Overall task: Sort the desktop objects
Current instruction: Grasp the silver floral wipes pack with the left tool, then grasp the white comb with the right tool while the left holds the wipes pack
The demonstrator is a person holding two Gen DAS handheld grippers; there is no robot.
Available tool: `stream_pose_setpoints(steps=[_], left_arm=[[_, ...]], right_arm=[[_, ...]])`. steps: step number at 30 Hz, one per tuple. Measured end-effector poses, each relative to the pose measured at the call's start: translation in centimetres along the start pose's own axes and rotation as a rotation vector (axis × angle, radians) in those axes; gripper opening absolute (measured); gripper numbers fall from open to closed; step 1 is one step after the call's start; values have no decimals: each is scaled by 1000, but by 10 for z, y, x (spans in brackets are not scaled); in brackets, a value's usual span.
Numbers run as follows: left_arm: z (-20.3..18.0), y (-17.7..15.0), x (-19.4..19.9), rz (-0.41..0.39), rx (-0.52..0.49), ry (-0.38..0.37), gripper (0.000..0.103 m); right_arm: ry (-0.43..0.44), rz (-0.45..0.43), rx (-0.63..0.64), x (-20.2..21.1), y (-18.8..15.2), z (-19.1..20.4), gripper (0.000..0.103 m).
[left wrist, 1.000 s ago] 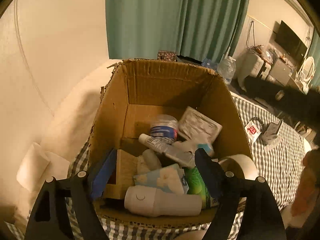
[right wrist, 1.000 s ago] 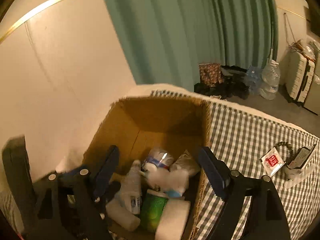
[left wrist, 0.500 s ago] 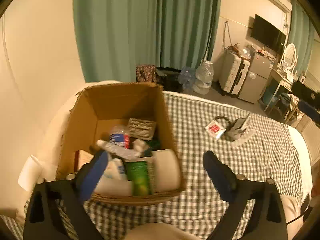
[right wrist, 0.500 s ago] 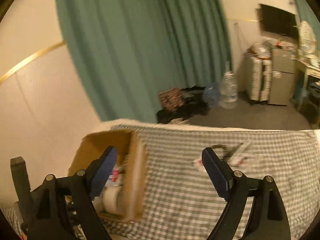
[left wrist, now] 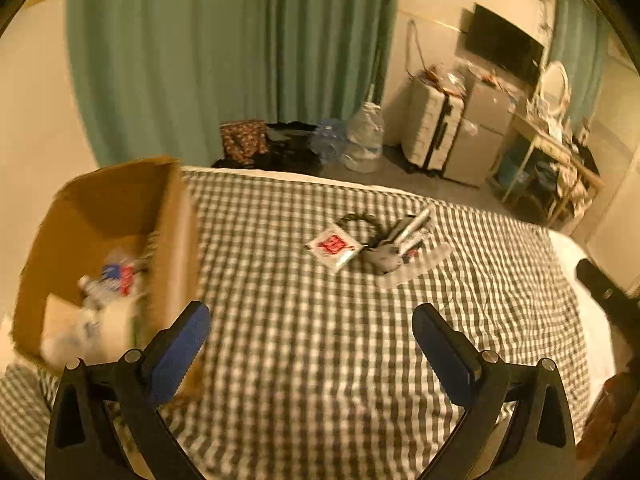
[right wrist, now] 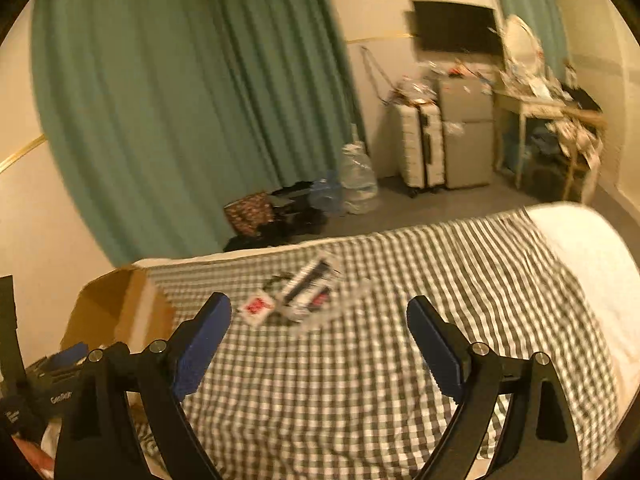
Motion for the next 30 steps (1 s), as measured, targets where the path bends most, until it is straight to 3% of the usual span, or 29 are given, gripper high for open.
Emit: stream_pose_setpoints(steps=[7, 11, 13, 16, 17, 18, 21, 27, 30], left_arm=[[-62, 30, -85, 8, -117, 9, 103], [-89, 47, -145, 49, -102, -21, 102], [-98, 52, -174, 88, -93, -53, 93], [-112, 54, -215, 144, -117, -53, 67], [-116, 54, -226, 161, -126, -59, 45], [-119, 54, -235, 174, -137, -69, 30], [-126, 56, -232, 118, -170, -69, 12], [-108, 65, -181, 74, -124, -91, 11], [-96, 61, -150, 53, -144, -55, 11]], right_arm=[[-29, 111, -89, -74, -31, -46, 90], [-75, 143, -69, -99, -38, -61, 90], [-81, 168, -83, -112, -41, -69, 90], [-96, 196, -95, -133, -45, -78, 90], [-103, 207, -97, -142, -43, -82, 90], [-104, 212, -101, -150, -43, -85, 90], [-105, 233, -116, -167, -43, -91, 90], [-122, 248, -77, -170, -49, -84, 90], [-127, 235, -57, -163, -53, -78, 90]])
Point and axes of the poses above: each gripper's, at about its wrist camera, not at the fingertips, and x roughly against the way its jaws point, z to its left, y to its top, the point moved 1 cm from there along -x, roughly the way its jaws point, and after that the axes turned 5 degrees about -x, right-handed, at the moved point
